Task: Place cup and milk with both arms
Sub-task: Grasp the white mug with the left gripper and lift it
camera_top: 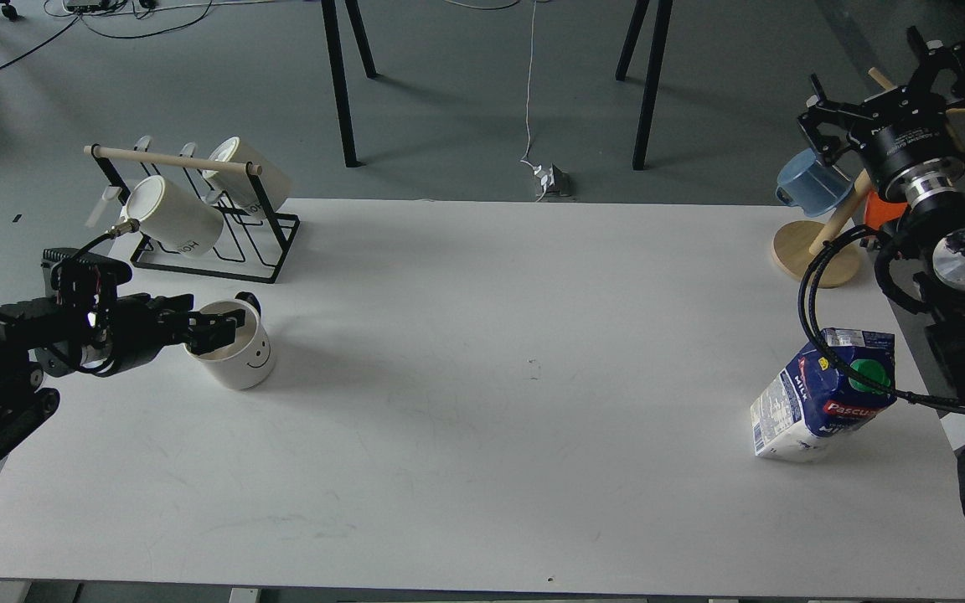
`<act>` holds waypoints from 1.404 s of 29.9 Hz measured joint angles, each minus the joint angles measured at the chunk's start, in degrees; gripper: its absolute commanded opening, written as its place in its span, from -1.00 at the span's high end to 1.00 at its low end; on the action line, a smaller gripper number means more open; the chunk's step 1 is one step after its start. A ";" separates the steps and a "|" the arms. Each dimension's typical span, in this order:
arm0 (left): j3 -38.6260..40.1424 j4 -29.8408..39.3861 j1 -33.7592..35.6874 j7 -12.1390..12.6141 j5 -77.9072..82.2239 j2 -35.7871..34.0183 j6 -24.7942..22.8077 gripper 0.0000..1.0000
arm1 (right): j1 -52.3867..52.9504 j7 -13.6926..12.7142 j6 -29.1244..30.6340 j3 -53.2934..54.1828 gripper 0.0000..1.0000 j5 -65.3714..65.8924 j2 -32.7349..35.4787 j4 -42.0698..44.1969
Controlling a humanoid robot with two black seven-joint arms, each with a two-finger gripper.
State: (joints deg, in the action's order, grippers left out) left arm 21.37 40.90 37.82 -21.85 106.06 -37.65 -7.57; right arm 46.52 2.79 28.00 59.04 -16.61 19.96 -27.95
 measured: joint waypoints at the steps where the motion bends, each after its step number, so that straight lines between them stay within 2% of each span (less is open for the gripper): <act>1: -0.26 -0.45 0.00 0.01 0.01 0.08 0.00 -0.35 | 0.00 0.01 0.00 0.01 -0.99 0.00 0.00 0.00; 5: -1.59 -1.17 0.11 0.01 0.02 0.09 0.01 -0.26 | -0.02 0.03 0.00 0.14 -0.99 0.00 0.00 0.00; 7: -2.05 -1.97 0.26 -0.05 0.02 0.09 0.01 -0.14 | -0.03 0.03 0.00 0.18 -0.99 0.00 0.00 0.00; 9: -2.33 -2.98 0.35 -0.11 0.03 0.19 0.01 0.06 | -0.03 0.03 0.00 0.20 -0.99 0.00 0.00 0.00; 11: -2.44 -3.53 0.45 -0.19 0.03 0.27 0.01 0.44 | -0.05 0.03 0.00 0.20 -0.99 0.00 0.00 0.00; 12: -2.46 -3.67 0.47 -0.28 0.03 0.31 -0.08 0.51 | -0.05 0.03 0.00 0.20 -0.99 0.00 0.00 0.00; 16: -2.48 -3.80 0.69 -0.61 0.02 0.45 -0.73 0.62 | -0.06 0.04 0.00 0.20 -0.99 0.00 0.00 0.00; 19: -2.48 -3.81 0.91 -1.74 0.01 0.47 -0.84 0.75 | -0.10 0.03 0.00 0.11 -0.99 0.00 0.00 0.05; 30: -2.34 -2.15 2.35 -2.92 0.01 0.47 -2.25 0.89 | -0.89 0.12 0.00 0.40 -0.99 -0.01 1.54 0.23; 38: -1.57 11.40 11.99 -2.36 -0.48 -0.20 -14.10 0.89 | -0.74 0.12 0.00 0.71 -0.99 -0.09 3.45 0.14; 42: -1.94 16.74 16.69 -0.12 -0.36 1.04 -18.95 0.89 | -0.37 0.12 0.00 0.75 -0.99 -0.10 3.75 0.14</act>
State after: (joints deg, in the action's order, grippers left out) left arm 19.44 57.64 54.52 -21.98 105.70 -36.61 -26.52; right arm 46.15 2.91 28.00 59.79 -16.70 23.70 -27.81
